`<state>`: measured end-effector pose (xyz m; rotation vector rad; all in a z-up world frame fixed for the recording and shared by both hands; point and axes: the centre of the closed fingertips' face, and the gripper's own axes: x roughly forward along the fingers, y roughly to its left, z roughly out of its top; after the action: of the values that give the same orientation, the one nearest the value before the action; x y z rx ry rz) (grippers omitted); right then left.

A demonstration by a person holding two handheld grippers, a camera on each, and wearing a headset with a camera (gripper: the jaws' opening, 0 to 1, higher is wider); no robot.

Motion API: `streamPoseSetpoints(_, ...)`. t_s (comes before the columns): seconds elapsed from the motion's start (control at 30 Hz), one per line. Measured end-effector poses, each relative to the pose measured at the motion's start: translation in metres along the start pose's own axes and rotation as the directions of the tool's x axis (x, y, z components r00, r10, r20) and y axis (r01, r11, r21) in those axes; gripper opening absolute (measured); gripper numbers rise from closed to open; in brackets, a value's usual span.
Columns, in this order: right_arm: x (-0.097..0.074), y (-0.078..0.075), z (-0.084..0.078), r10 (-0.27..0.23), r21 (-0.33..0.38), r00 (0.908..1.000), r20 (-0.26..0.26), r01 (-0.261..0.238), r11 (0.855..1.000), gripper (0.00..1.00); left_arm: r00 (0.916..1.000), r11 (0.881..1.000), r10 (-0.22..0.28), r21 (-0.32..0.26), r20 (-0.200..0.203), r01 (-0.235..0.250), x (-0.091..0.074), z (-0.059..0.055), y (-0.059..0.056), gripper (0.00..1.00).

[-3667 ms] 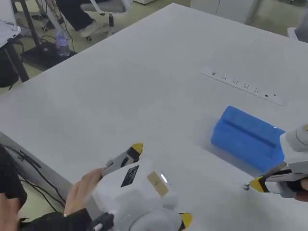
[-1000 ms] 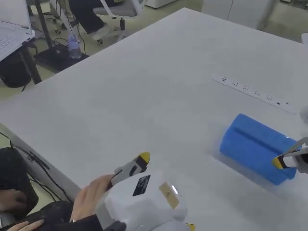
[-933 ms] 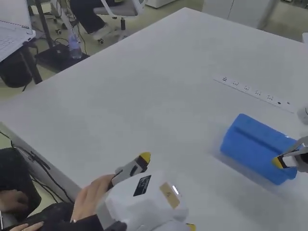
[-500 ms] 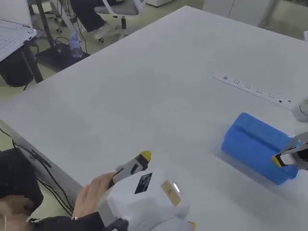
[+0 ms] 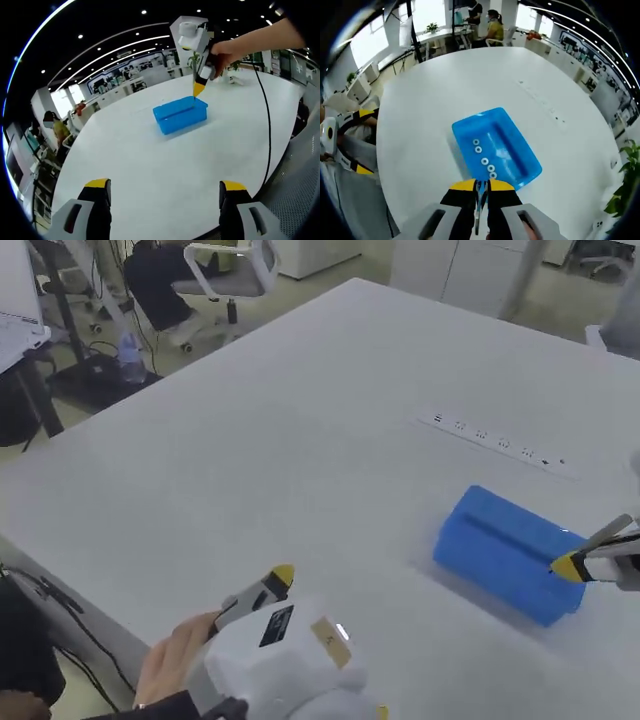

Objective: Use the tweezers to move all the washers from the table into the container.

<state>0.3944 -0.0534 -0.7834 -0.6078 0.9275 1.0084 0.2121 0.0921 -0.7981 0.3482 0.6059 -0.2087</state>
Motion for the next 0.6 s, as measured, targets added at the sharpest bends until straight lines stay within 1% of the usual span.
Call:
streamPoseSetpoints(0.03, -0.002, 0.004, -0.001, 0.005, -0.005, 1.0000, 0.001, -0.005, 1.000, 0.04, 1.0000, 1.000, -0.001, 0.000, 0.002, 0.001, 0.000, 0.000, 0.000, 0.91)
streamPoseSetpoints(0.1, -0.007, 0.019, -0.006, 0.023, -0.029, 0.9997, -0.011, -0.023, 0.999, 0.04, 1.0000, 1.000, -0.005, -0.007, 0.006, 0.005, -0.001, 0.001, 0.000, 0.91)
streamPoseSetpoints(0.13, -0.010, 0.029, -0.011, 0.031, -0.059, 0.9992, -0.027, -0.032, 0.998, 0.04, 0.9999, 1.000, -0.006, -0.010, 0.009, 0.006, -0.001, 0.002, 0.000, 0.90)
streamPoseSetpoints(0.2, -0.009, 0.037, -0.019, 0.033, -0.082, 0.9982, -0.049, -0.037, 0.996, 0.04, 0.9998, 1.000, -0.009, -0.014, 0.015, 0.010, -0.002, 0.004, 0.000, 0.90)
streamPoseSetpoints(0.23, -0.008, 0.042, -0.024, 0.045, -0.091, 0.9969, -0.065, -0.051, 0.995, 0.04, 0.9988, 1.000, 0.000, -0.013, 0.049, 0.001, -0.004, 0.010, 0.001, 0.90)
streamPoseSetpoints(0.27, -0.007, 0.046, -0.029, 0.054, -0.098, 0.9953, -0.081, -0.062, 0.993, 0.04, 0.9982, 1.000, 0.001, -0.015, 0.059, 0.000, -0.006, 0.012, 0.002, 0.89)
streamPoseSetpoints(0.3, -0.006, 0.050, -0.037, 0.063, -0.109, 0.9922, -0.108, -0.075, 0.991, 0.04, 0.9979, 1.000, -0.004, -0.018, 0.065, 0.005, -0.007, 0.014, 0.002, 0.89)
streamPoseSetpoints(0.33, -0.005, 0.051, -0.040, 0.066, -0.117, 0.9906, -0.120, -0.080, 0.990, 0.04, 0.9976, 1.000, -0.007, -0.022, 0.069, 0.009, -0.008, 0.015, 0.002, 0.89)
streamPoseSetpoints(0.37, -0.004, 0.054, -0.047, 0.063, -0.133, 0.9877, -0.143, -0.082, 0.988, 0.04, 0.9969, 1.000, -0.008, -0.026, 0.078, 0.010, -0.009, 0.018, 0.002, 0.89)
streamPoseSetpoints(0.43, -0.002, 0.062, -0.061, 0.091, -0.140, 0.9758, -0.199, -0.120, 0.983, 0.04, 0.9965, 1.000, -0.001, -0.025, 0.083, 0.003, -0.012, 0.020, 0.003, 0.88)
streamPoseSetpoints(0.47, 0.001, 0.064, -0.069, 0.095, -0.147, 0.9697, -0.225, -0.130, 0.981, 0.04, 0.9963, 1.000, 0.007, -0.023, 0.086, -0.005, -0.014, 0.021, 0.004, 0.87)
streamPoseSetpoints(0.5, 0.004, 0.066, -0.072, 0.092, -0.150, 0.9692, -0.228, -0.129, 0.980, 0.04, 0.9948, 1.000, 0.022, -0.022, 0.099, -0.020, -0.018, 0.024, 0.006, 0.86)
streamPoseSetpoints(0.53, 0.006, 0.069, -0.077, 0.099, -0.154, 0.9649, -0.243, -0.140, 0.978, 0.04, 0.9930, 0.999, 0.032, -0.027, 0.114, -0.029, -0.021, 0.027, 0.008, 0.85)
streamPoseSetpoints(0.57, 0.009, 0.073, -0.086, 0.108, -0.159, 0.9558, -0.273, -0.155, 0.975, 0.04, 0.9925, 0.999, 0.039, -0.036, 0.116, -0.035, -0.025, 0.028, 0.009, 0.84)
streamPoseSetpoints(0.6, 0.011, 0.075, -0.089, 0.107, -0.161, 0.9532, -0.283, -0.157, 0.974, 0.04, 0.9921, 0.998, 0.042, -0.044, 0.118, -0.037, -0.027, 0.028, 0.010, 0.85)
